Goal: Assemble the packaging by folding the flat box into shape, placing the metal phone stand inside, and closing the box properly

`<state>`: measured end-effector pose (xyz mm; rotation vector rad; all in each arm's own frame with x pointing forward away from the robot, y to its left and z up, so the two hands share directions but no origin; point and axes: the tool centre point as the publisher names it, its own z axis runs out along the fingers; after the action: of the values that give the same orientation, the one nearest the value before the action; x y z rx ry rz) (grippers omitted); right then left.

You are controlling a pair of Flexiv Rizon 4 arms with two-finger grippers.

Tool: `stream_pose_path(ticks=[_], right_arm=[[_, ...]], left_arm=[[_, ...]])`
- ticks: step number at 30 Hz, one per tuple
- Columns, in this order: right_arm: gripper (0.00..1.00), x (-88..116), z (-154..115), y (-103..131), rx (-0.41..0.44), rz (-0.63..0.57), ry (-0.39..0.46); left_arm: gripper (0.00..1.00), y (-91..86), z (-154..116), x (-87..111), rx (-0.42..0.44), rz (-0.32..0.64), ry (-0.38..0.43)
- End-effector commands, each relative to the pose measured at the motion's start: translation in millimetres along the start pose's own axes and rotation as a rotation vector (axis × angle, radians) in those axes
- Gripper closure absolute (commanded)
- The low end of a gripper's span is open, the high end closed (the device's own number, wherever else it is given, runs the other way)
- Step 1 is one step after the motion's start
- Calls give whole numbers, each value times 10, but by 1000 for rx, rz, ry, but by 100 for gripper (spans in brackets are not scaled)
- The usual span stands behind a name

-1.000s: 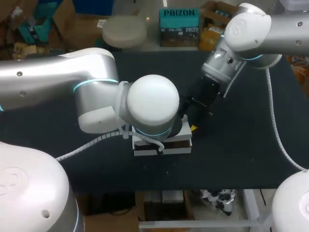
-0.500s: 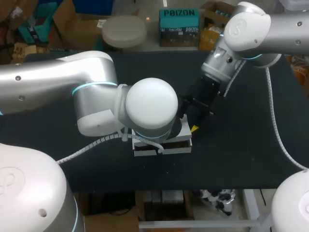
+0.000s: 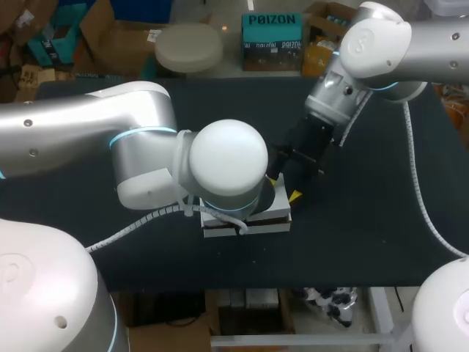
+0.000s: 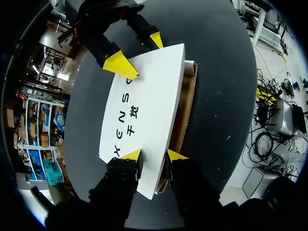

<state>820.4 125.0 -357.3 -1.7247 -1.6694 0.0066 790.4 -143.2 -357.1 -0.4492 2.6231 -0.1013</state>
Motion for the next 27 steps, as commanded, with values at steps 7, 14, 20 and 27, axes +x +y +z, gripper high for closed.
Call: stream_pose_path(ticks=[7,14,20,27], right_arm=[[45,-4,-5,-34,-7,1,-3],[50,-42,-64,-80,-25,5,6],[53,-88,-89,-115,-36,7,14],[98,-113,-149,-213,-66,-4,30]], left_arm=[[69,32,31,30,8,-5,4],[69,33,30,41,9,-5,6],[69,29,37,49,10,-5,9],[69,18,37,55,8,-4,9]])
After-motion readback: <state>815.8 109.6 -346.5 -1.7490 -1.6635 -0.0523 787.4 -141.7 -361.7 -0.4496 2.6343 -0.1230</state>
